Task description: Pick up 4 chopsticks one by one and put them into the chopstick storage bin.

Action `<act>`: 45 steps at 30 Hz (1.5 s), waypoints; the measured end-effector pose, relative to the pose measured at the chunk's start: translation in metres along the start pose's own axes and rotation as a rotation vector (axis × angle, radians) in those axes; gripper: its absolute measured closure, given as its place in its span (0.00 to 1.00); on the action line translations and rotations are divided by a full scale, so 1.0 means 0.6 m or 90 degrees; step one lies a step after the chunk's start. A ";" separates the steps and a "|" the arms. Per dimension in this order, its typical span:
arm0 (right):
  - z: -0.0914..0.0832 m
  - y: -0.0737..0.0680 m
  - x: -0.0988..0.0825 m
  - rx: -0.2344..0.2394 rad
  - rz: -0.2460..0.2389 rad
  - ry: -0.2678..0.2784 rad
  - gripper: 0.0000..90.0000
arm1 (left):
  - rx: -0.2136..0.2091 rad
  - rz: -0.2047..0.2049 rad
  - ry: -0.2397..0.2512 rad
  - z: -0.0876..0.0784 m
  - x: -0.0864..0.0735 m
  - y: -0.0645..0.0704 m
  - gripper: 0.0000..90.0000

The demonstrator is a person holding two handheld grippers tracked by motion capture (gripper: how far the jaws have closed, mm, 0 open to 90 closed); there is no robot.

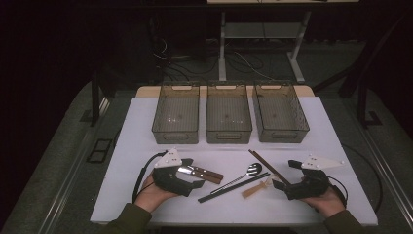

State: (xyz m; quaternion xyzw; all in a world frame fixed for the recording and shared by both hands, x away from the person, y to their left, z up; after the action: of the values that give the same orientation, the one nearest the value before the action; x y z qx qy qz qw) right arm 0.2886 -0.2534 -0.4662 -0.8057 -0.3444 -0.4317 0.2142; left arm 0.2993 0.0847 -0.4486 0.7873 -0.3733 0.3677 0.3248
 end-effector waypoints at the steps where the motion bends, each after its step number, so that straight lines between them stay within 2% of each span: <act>1: 0.000 0.000 0.000 0.000 0.000 0.000 0.02 | -0.001 0.002 0.000 0.003 0.001 0.001 0.16; 21: 0.006 0.002 -0.003 -0.005 0.003 -0.006 0.02 | -0.043 0.025 -0.021 0.058 0.027 0.031 0.38; 26: 0.006 0.003 -0.004 -0.008 0.003 -0.007 0.02 | -0.051 0.026 -0.036 0.072 0.028 0.036 0.51; 29: 0.006 0.003 -0.004 -0.009 0.003 -0.008 0.02 | -0.060 0.036 -0.048 0.080 0.028 0.040 0.59; 36: 0.006 0.002 -0.004 -0.008 0.000 -0.007 0.02 | -0.057 0.049 -0.070 0.089 0.018 0.050 0.73; 37: 0.006 0.002 -0.004 -0.008 0.001 -0.008 0.02 | -0.059 0.051 -0.071 0.089 0.017 0.051 0.77; 45: 0.006 0.001 -0.004 -0.008 0.002 -0.010 0.02 | -0.070 0.056 -0.093 0.094 0.005 0.059 0.89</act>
State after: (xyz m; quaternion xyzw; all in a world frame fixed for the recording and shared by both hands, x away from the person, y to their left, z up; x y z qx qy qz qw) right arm 0.2899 -0.2525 -0.4703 -0.8109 -0.3419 -0.4272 0.2074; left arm 0.2901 0.0212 -0.4673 0.7759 -0.4500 0.3021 0.3228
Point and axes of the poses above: each handheld gripper's, and its own axes: z roughly forward along the jaws, x roughly out of its top, y roughly to its right, the point moved 6 cm from there along z, roughly forward along the jaws, and after that the axes turned 7 degrees about -z, right-handed, at the moved point
